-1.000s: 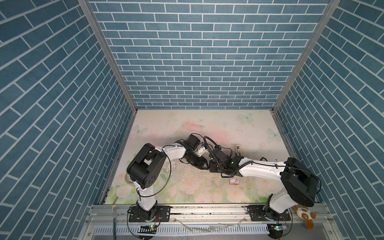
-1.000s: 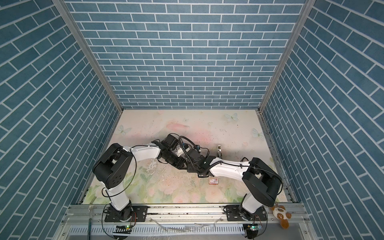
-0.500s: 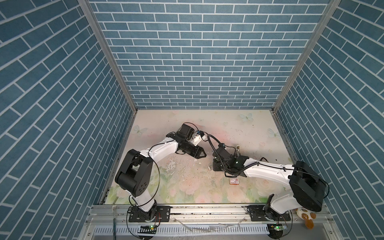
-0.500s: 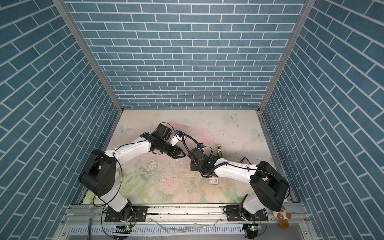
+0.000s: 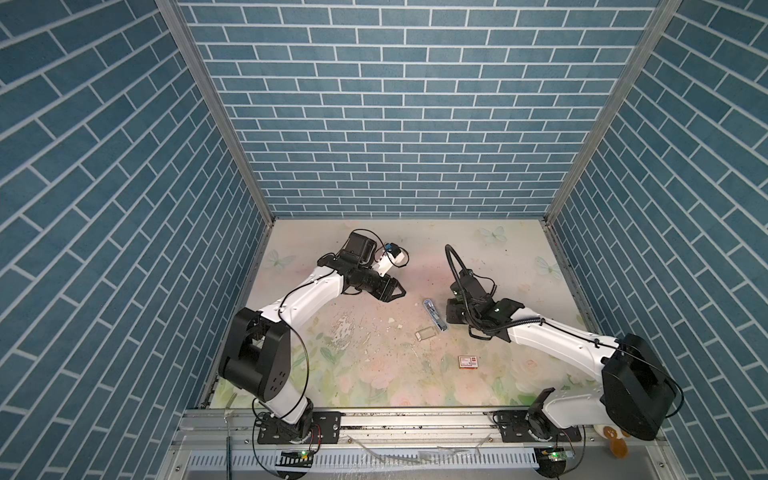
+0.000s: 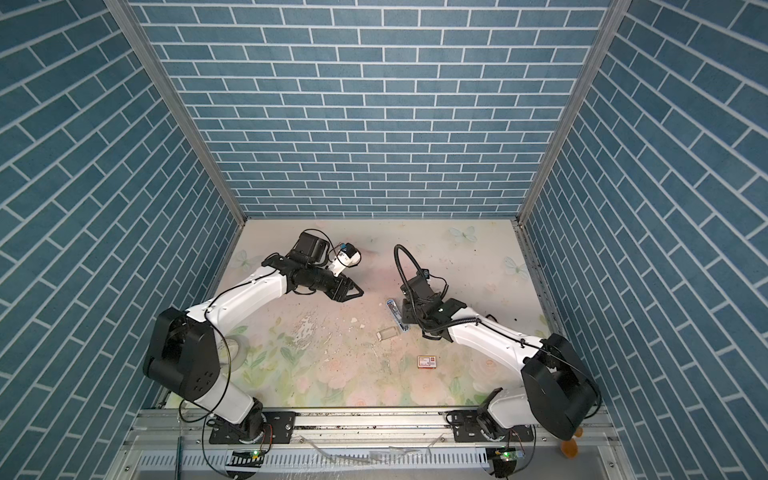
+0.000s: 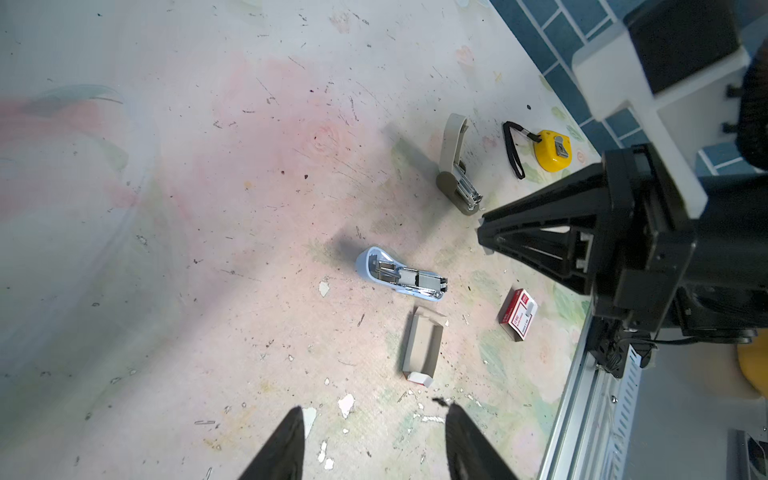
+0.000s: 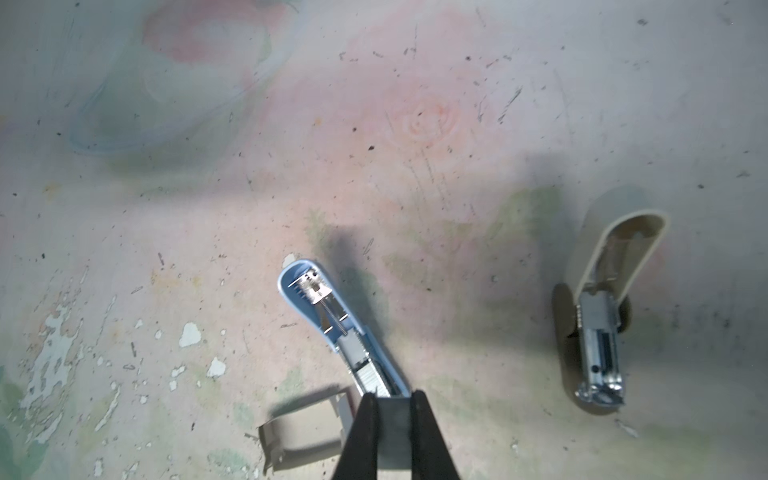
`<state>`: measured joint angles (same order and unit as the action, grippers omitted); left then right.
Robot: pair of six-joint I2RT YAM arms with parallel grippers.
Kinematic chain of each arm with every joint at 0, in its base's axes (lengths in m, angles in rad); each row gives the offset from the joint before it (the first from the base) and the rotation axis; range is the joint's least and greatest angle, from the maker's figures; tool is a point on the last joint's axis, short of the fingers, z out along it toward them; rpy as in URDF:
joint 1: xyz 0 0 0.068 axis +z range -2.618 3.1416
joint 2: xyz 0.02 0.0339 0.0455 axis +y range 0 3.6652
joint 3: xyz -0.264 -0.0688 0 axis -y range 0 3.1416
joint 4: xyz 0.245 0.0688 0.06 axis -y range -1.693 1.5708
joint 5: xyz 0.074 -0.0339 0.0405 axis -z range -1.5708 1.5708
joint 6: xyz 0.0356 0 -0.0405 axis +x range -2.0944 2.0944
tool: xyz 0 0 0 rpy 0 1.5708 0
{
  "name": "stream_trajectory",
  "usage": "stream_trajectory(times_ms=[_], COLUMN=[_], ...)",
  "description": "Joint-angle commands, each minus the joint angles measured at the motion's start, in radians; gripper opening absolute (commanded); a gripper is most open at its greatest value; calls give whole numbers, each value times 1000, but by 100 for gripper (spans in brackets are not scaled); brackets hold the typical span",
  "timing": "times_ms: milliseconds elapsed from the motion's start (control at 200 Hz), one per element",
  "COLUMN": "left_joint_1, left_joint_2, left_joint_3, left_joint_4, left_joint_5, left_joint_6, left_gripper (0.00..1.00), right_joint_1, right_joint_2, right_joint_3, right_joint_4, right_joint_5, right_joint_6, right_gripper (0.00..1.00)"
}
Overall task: Load the staples into the stapler
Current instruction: 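Grasp the beige stapler's raised top with the right gripper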
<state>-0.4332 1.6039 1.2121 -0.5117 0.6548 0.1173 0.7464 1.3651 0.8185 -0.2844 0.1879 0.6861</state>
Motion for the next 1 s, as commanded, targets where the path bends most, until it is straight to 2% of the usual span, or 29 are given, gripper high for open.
stream_trajectory(times_ms=[0, 495, 995], left_joint_1=[2, 5, 5], left_joint_2=[6, 36, 32], left_joint_3=[26, 6, -16], left_joint_4=[-22, -7, 12], left_joint_5=[3, 28, 36], left_joint_6=[31, 32, 29], left_gripper=[56, 56, 56], right_joint_1=[-38, -179, -262], right_joint_2=[-23, -5, 21], right_joint_3=[-31, -83, -123], right_joint_4=[-36, -12, -19], right_joint_5=[10, 4, 41], right_joint_6=[-60, -129, -93], right_gripper=[9, 8, 8])
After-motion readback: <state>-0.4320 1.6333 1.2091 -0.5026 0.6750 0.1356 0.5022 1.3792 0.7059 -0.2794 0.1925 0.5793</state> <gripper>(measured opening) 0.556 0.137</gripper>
